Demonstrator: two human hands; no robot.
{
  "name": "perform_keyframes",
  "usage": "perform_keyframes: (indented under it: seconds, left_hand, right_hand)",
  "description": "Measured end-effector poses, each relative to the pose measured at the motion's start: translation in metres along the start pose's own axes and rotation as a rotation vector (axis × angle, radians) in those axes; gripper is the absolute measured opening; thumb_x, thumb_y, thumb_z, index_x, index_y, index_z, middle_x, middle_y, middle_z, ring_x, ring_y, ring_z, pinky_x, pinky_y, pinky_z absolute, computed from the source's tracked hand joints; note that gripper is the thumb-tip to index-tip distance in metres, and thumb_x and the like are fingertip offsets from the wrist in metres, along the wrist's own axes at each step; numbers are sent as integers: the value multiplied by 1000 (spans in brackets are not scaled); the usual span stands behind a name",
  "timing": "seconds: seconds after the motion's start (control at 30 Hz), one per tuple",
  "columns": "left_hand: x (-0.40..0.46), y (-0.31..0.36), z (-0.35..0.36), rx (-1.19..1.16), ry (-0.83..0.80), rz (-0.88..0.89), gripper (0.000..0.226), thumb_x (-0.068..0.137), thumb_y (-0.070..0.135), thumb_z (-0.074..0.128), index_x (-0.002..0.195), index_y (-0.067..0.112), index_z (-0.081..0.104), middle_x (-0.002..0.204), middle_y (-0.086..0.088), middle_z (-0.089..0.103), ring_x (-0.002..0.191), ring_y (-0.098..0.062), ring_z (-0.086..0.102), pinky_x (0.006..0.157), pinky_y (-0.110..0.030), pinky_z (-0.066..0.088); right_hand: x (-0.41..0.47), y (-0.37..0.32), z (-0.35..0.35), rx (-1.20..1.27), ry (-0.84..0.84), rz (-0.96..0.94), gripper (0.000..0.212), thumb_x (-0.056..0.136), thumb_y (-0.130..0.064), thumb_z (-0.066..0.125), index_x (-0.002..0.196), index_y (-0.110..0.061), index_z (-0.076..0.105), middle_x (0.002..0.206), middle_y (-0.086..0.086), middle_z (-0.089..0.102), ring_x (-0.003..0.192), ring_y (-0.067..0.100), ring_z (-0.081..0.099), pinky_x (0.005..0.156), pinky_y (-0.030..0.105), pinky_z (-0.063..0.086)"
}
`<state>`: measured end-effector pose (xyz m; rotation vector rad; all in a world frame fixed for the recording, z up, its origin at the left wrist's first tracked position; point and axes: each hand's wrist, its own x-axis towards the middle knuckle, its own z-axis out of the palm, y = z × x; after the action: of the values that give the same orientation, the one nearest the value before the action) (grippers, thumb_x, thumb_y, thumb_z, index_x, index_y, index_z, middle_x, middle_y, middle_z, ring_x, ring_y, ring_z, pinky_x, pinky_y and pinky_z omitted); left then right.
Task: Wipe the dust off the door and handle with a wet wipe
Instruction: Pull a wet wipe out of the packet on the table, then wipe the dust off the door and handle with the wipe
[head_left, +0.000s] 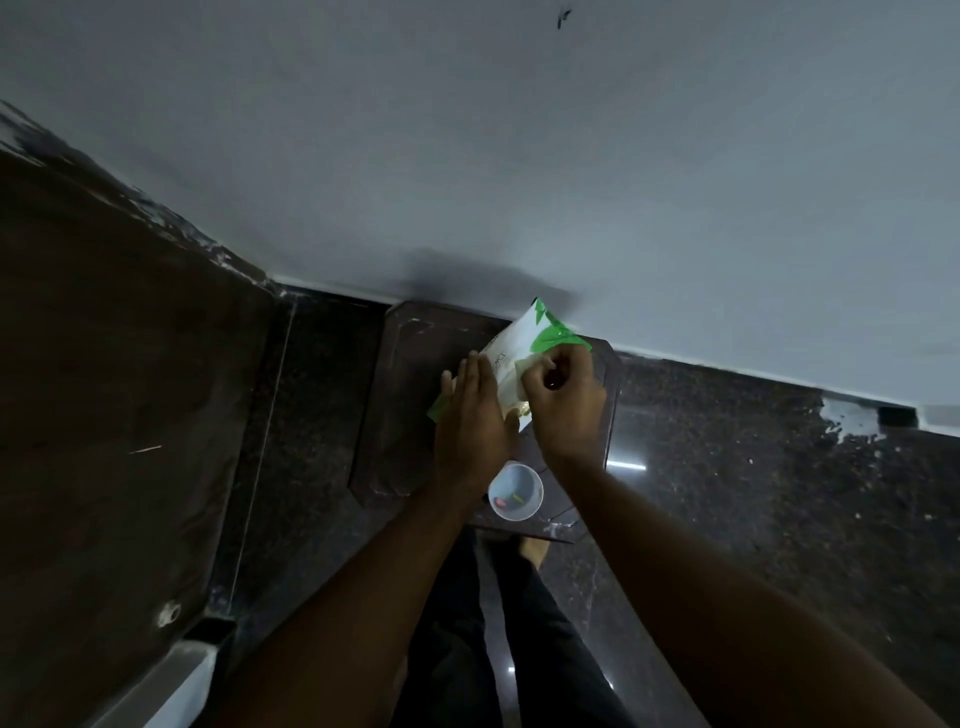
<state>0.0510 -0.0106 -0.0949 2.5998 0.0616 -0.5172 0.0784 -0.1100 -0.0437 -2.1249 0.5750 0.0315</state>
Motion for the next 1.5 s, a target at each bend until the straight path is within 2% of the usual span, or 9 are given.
perform_keyframes:
  seconds: [0.2,0.3,0.37,0.53,0.7,0.9,1.17,1.3,1.5]
  left_hand:
    - [-18,40,-50,-776,80,-318,35,104,14,48,136,15,62,129,-11,69,113,-23,67,93,-30,53]
    - [-31,55,-83,-1182,44,-360,31,107,13,45,130,22,62,104,2,73,82,-1,72,66,-21,59]
    - [-45,60,-104,-1187,167,-359,23,103,11,52,116,20,69,92,5,73,73,-1,71,59,-17,57]
    - [-97,60,-153,-1303,454,-395,9,90,5,72,98,2,74,87,-17,76,71,-25,68,74,-46,59]
    - [-170,43,-198,-1319,659,-320,11,89,2,71,96,8,77,89,-10,80,76,-18,75,68,-30,59]
    - [-273,8,-238,-1202,951,-356,13,93,27,71,87,18,79,77,-2,78,69,-11,72,67,-27,60]
    - [-389,-66,-278,-1041,1143,-434,28,87,18,77,108,37,74,89,9,79,76,-6,74,67,-28,58]
    - [-448,-115,-288,-988,1333,-612,3,83,28,81,85,31,80,70,7,77,59,-1,67,63,-21,55]
    - [-525,-176,-304,-1023,1600,-754,16,78,40,83,84,27,77,80,9,78,73,-4,73,67,-20,57]
  right_hand:
    - [-4,-20,-19,33,-119,-142,13,92,-13,67,101,-9,76,89,4,71,80,18,66,71,29,54]
    - [-16,-42,-32,35,-201,-208,18,89,-7,67,103,-13,78,88,-3,62,80,11,63,72,18,49]
    - [-25,-60,-43,72,-248,-242,25,87,0,65,105,-13,77,89,-7,62,78,3,61,72,15,50]
    - [-48,-116,-81,225,-481,-218,39,82,10,68,115,-10,65,84,6,75,71,18,70,68,28,59]
    - [-90,-178,-93,233,-684,-402,15,80,8,73,85,-5,78,70,-5,73,64,8,69,62,18,57]
    - [-177,-251,-65,131,-891,-664,16,81,4,74,94,-5,78,83,2,73,69,2,65,65,4,50]
    - [-308,-316,-17,50,-1236,-927,46,77,0,79,114,-23,65,80,-1,75,72,7,69,69,15,56]
    - [-388,-341,24,119,-1365,-894,45,74,0,81,109,-24,66,84,-1,75,75,9,72,66,21,57]
    - [-494,-355,64,317,-1525,-729,20,79,-9,81,99,-13,77,91,-2,80,87,12,76,69,13,55]
